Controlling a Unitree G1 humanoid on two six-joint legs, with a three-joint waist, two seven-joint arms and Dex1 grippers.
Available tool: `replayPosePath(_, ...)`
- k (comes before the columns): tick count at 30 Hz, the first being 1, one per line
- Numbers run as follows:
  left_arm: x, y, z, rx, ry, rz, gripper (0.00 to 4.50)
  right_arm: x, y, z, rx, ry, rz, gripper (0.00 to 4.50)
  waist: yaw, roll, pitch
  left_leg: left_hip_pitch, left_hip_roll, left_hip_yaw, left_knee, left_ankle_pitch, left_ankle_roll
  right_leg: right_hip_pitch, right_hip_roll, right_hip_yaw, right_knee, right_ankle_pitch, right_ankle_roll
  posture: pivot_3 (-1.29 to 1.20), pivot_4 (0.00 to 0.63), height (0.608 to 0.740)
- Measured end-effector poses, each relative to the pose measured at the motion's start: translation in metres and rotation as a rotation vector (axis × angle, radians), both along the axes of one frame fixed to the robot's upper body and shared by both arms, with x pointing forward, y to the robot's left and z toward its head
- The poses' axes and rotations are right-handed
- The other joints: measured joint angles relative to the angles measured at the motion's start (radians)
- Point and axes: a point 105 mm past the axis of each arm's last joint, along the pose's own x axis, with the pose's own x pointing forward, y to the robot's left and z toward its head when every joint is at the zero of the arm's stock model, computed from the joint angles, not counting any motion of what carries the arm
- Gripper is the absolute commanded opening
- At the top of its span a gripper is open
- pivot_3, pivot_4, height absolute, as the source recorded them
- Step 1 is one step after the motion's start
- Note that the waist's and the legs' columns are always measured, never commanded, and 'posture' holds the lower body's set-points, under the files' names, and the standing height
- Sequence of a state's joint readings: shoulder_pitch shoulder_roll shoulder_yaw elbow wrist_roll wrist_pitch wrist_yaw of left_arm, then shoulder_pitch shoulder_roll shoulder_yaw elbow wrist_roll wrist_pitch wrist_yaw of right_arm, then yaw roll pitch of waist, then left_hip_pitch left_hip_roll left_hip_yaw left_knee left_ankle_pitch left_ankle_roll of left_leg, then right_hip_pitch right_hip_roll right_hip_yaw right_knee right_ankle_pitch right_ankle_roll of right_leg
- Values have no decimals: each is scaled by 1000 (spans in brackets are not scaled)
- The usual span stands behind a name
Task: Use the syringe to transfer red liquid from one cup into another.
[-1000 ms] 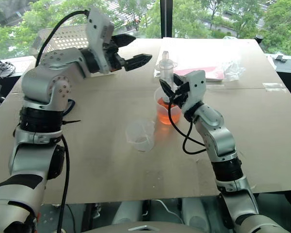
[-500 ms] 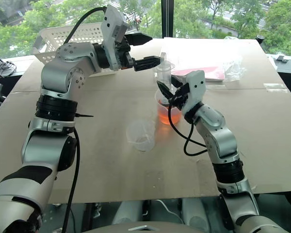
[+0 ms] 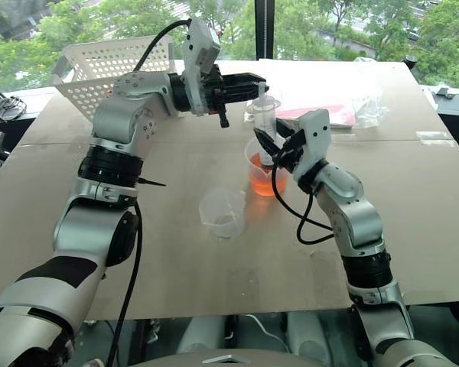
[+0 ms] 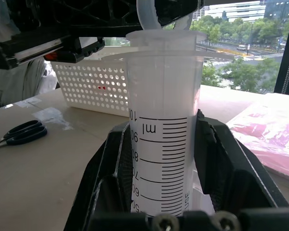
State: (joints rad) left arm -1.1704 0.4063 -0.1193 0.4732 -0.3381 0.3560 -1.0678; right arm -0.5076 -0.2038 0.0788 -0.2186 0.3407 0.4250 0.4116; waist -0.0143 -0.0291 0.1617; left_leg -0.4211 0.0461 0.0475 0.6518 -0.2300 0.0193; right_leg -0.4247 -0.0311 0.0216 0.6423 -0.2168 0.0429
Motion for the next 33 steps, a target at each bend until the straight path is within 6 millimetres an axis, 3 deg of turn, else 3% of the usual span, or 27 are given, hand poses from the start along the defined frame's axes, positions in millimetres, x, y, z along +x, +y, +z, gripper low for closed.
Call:
replayPosePath(14,4,0,10,-52,37,-8,0,-2,-1,7,6,4,3,1386,0,0,0,0,0,0,1,0,0,0,0,0,0,0,0,0,150,740)
replayPosePath(33,8,3,13,-64,35,9,0,-2,-2,-1,-13,42,2,1386,-1,0,0,0,0,-1,1,0,0,0,0,0,1,0,0,0,150,740)
